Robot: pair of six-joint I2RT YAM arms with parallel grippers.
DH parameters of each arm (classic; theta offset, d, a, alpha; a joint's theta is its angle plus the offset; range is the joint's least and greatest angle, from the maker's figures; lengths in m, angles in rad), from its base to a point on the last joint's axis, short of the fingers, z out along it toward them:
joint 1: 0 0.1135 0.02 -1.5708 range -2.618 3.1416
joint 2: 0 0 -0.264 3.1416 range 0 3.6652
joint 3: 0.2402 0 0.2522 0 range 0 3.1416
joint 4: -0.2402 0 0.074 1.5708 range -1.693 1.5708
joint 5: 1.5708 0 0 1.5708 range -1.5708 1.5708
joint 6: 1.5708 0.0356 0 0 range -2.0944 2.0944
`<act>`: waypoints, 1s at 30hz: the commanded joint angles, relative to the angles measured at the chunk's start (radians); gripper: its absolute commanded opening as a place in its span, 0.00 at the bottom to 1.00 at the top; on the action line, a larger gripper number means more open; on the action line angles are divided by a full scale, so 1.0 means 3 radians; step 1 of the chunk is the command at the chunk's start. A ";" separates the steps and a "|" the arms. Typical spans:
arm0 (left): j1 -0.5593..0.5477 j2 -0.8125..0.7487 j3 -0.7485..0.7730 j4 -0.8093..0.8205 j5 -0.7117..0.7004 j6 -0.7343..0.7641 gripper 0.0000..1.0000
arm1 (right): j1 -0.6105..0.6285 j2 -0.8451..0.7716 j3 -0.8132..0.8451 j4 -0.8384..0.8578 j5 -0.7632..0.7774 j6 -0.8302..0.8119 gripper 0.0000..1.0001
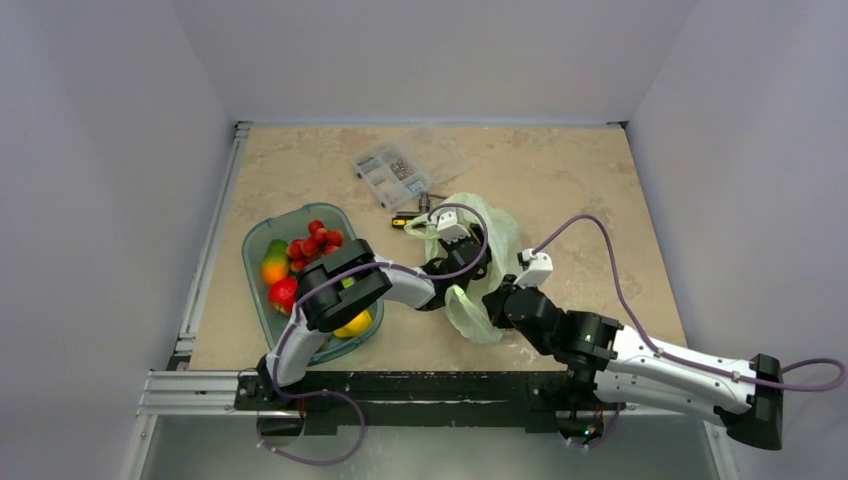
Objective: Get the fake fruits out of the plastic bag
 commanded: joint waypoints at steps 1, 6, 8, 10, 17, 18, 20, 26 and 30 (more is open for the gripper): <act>0.0032 -0.0069 -0.0168 0.0346 0.0037 0.0504 0.37 | -0.0005 -0.0038 0.0141 -0.0020 0.0110 -0.0016 0.00; 0.0049 -0.0380 -0.0371 0.0662 0.0199 0.0883 0.28 | -0.0005 -0.0045 0.0109 -0.0037 0.0137 -0.0006 0.00; 0.0069 -0.0502 -0.0483 0.0798 0.0353 0.0913 0.24 | -0.0006 -0.0053 0.0098 -0.0047 0.0164 -0.0001 0.00; 0.0080 -0.0629 -0.0624 0.0871 0.0481 0.0876 0.18 | -0.0002 -0.0063 0.0089 -0.0050 0.0185 0.0000 0.00; 0.0081 -0.1195 -0.1078 0.0777 0.0912 0.0768 0.09 | -0.0007 -0.0016 0.0072 0.0006 0.0290 0.0058 0.00; 0.0085 -0.1277 -0.1138 0.0794 0.0980 0.0771 0.09 | -0.0005 0.0012 0.0075 0.0022 0.0293 0.0059 0.00; 0.0086 -0.1446 -0.1240 0.0743 0.1122 0.0813 0.09 | -0.0005 0.0088 0.0077 0.0076 0.0280 0.0031 0.00; 0.0125 -0.1904 -0.1477 0.0549 0.1526 0.1005 0.07 | -0.0005 0.0203 0.0111 0.0107 0.0272 0.0025 0.00; 0.0207 -0.2157 -0.1462 0.0124 0.1837 0.1088 0.10 | -0.0005 0.0215 0.0110 0.0090 0.0286 0.0035 0.00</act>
